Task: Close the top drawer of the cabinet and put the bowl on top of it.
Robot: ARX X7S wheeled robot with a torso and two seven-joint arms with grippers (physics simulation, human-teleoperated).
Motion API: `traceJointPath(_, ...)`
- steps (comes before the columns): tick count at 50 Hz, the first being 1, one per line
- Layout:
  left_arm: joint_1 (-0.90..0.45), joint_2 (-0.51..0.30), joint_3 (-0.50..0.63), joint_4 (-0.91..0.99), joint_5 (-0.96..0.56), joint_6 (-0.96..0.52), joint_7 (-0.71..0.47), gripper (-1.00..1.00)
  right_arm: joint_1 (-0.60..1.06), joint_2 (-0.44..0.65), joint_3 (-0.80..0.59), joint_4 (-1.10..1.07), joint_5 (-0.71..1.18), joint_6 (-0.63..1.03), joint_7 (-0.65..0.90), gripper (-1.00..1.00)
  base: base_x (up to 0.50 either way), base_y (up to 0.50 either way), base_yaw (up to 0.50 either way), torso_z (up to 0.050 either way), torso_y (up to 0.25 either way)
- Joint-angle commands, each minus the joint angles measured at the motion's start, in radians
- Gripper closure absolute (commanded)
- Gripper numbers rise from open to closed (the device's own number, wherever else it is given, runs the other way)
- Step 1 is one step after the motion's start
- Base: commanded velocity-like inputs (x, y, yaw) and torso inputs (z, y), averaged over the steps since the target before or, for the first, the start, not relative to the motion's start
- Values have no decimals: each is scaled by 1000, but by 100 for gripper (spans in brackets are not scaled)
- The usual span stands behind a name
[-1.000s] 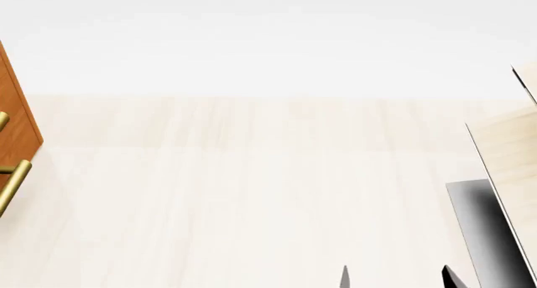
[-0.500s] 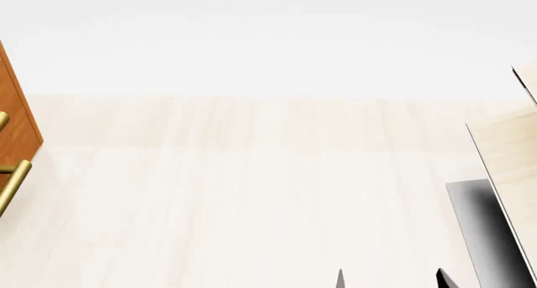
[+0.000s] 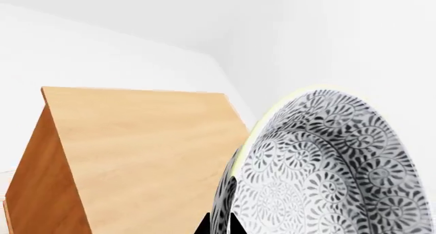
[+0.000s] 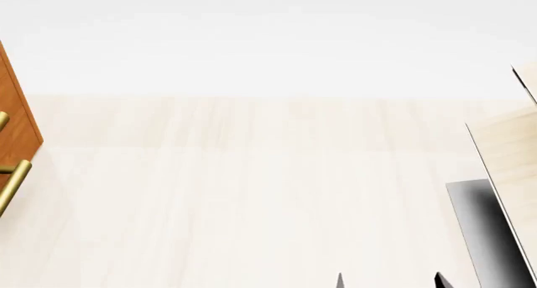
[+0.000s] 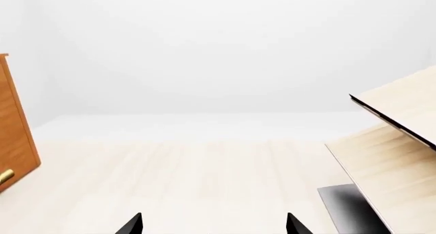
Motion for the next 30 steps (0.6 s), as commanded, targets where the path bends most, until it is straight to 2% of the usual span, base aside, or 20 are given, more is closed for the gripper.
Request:
traceJointPath(1,30,-23,-3,8,22,21,1,100,16,5,-4,-4,14,12,10,-100,0,0,0,0,0)
traceJointPath(15,110,-4,37,17,132,84,50,100,49,-10,-29,13,9,33,8,-100,0,0,0,1,0)
traceJointPath(30,51,51,102,-140,244,114,154,100,86,-29,-58,12,12,69,23,-100,0,0,0,0,1)
